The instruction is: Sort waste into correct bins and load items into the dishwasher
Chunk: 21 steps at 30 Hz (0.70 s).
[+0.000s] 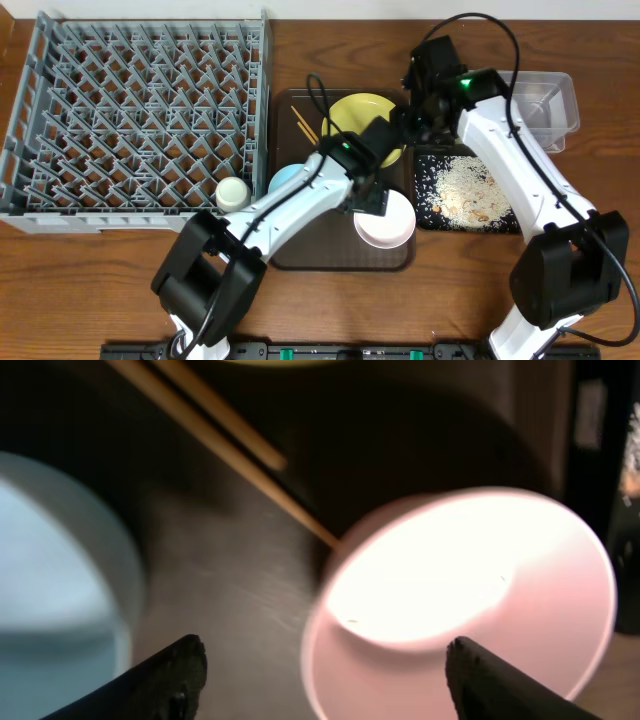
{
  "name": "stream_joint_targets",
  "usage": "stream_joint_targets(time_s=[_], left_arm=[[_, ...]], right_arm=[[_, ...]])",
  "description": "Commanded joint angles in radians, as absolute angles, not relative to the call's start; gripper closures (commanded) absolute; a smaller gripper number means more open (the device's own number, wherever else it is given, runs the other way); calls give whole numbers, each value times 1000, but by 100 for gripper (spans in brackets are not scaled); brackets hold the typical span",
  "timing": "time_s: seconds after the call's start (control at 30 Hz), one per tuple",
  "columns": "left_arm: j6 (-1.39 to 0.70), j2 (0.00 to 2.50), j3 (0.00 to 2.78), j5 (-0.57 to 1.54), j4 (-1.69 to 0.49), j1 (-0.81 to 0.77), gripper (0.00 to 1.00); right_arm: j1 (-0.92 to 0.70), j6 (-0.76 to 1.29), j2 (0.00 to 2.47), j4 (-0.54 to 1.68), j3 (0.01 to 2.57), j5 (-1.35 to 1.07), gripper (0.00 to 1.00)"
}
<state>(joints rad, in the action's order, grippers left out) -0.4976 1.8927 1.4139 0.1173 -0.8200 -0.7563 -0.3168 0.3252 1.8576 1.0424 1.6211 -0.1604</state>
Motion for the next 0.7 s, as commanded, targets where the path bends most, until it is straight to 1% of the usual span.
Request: stream_joint_targets(time_s=[0.0, 0.37, 0.53, 0.67], left_arm=[[-491, 1896, 1408, 120, -824, -777, 25], [-496, 1942, 1408, 122, -812, -777, 30], [-500, 1948, 1408, 124, -812, -776, 34], [-499, 1948, 1408, 124, -806, -776, 40]], right_arm=[[-301, 316, 1845, 1043, 1622, -165, 46], [-278, 290, 1843, 1038, 1623, -162, 46], [-200, 290, 1798, 1029, 1658, -167, 46], [-118, 290, 1701, 1029, 1703, -165, 46]])
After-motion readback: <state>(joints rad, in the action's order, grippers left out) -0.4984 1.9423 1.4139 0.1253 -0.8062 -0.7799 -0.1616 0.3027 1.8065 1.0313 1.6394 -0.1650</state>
